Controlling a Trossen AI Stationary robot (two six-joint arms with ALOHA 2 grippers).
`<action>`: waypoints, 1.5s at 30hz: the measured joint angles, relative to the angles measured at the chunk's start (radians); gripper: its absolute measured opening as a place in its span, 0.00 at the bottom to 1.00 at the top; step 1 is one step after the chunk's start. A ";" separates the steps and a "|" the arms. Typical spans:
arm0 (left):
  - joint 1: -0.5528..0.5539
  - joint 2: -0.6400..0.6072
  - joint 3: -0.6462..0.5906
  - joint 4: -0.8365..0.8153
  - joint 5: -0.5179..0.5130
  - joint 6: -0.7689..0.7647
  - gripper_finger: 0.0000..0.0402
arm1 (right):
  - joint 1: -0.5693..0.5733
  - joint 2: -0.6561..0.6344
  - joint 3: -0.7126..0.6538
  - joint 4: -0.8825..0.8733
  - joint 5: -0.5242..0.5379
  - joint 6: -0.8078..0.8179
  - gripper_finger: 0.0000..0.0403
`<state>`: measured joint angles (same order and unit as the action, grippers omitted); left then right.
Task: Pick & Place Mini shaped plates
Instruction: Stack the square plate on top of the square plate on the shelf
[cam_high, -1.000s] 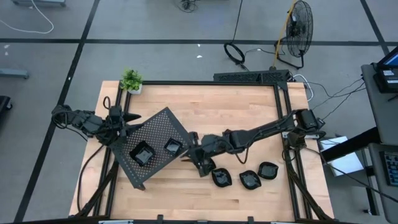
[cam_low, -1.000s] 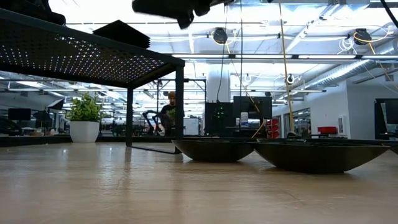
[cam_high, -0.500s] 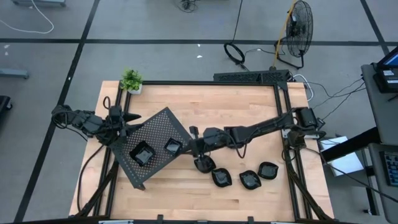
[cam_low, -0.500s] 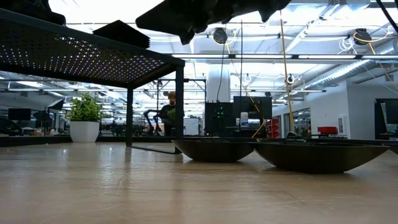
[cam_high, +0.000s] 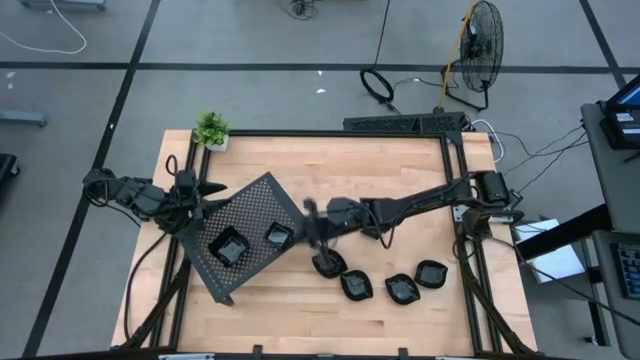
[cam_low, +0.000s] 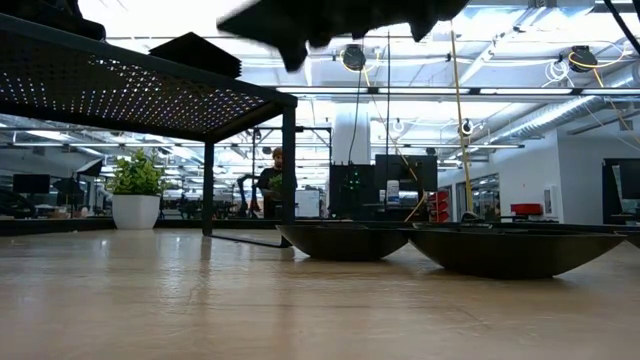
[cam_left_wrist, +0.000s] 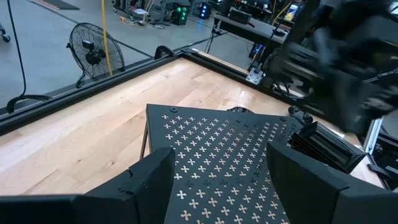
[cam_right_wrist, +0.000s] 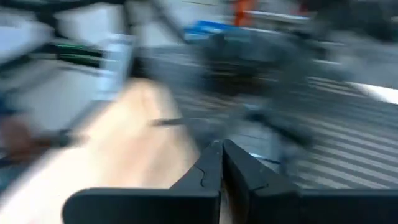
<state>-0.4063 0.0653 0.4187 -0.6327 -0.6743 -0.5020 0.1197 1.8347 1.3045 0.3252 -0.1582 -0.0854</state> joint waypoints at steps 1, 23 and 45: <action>0.000 0.000 0.000 0.000 0.000 0.000 0.64 | 0.010 0.000 0.000 0.000 -0.053 0.005 0.00; 0.000 0.000 0.000 0.000 0.000 0.000 0.64 | 0.009 0.120 -0.006 0.168 -0.024 -0.009 0.00; 0.000 0.000 0.000 0.000 0.000 0.000 0.64 | -0.142 0.117 -0.005 0.187 0.107 -0.027 0.00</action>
<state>-0.4063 0.0650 0.4187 -0.6327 -0.6739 -0.5022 -0.0227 1.9514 1.2999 0.5121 -0.0508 -0.1122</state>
